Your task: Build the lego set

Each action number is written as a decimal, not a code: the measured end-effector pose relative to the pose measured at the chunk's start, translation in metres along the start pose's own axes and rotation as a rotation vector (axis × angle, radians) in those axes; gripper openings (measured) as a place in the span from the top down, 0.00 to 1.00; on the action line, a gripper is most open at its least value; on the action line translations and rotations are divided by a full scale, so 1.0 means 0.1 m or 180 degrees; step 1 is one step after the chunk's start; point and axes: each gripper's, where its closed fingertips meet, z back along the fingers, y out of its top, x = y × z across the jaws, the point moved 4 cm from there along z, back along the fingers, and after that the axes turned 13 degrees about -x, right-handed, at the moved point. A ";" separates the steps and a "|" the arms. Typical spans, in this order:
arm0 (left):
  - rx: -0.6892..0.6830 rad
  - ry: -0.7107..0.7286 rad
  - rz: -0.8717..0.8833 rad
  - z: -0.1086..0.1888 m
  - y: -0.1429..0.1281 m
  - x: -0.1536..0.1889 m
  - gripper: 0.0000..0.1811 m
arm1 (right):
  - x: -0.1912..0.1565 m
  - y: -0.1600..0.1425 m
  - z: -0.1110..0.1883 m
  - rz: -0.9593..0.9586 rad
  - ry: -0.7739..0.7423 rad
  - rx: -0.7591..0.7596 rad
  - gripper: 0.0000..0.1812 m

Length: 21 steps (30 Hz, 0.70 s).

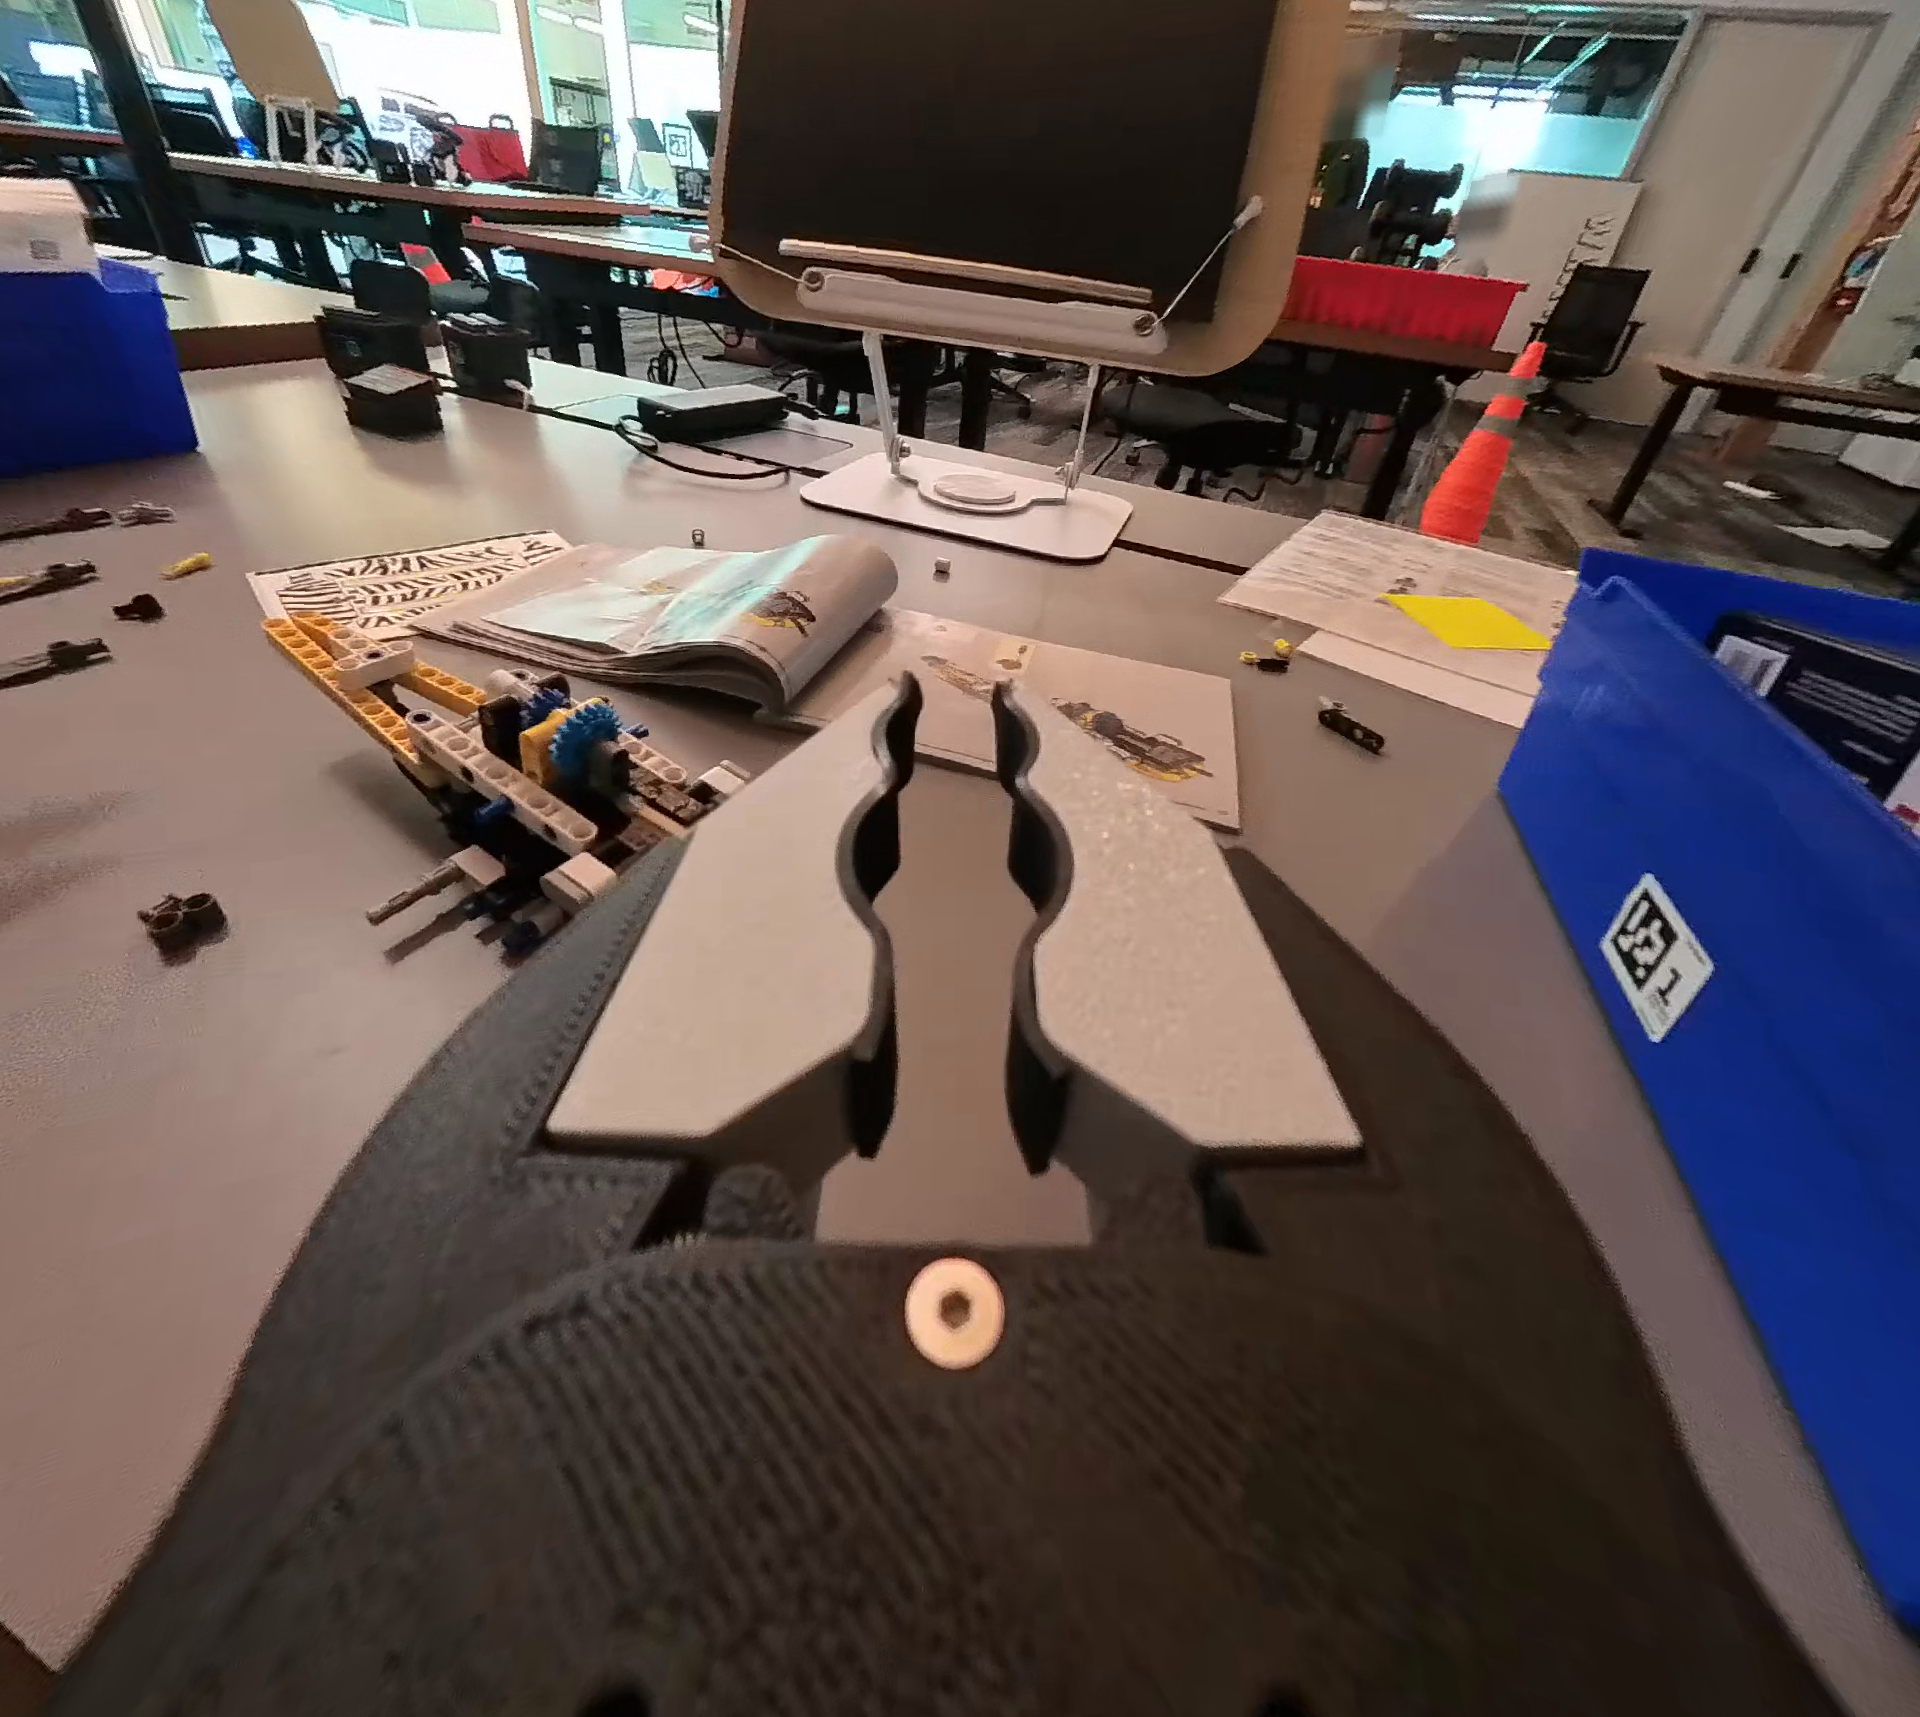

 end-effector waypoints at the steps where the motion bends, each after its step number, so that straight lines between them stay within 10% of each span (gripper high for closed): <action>1: -0.0190 0.0363 0.0065 0.17 -0.12 -0.37 0.83 | 0.00 0.00 0.00 0.0013 -0.0017 -0.0004 0.93; 4: -0.0971 0.0750 0.0438 0.59 -0.81 -1.12 0.82 | -0.03 -0.02 -0.05 0.0113 -0.0045 -0.0043 0.93; 8: -0.1221 0.0055 0.1036 0.75 -1.47 -1.24 0.85 | -0.05 -0.04 -0.12 0.0231 -0.0104 -0.0106 0.93; 21: -0.1361 -0.0191 0.0958 0.52 -1.61 -1.15 0.93 | 0.00 -0.02 -0.12 0.0171 -0.0135 -0.0069 0.93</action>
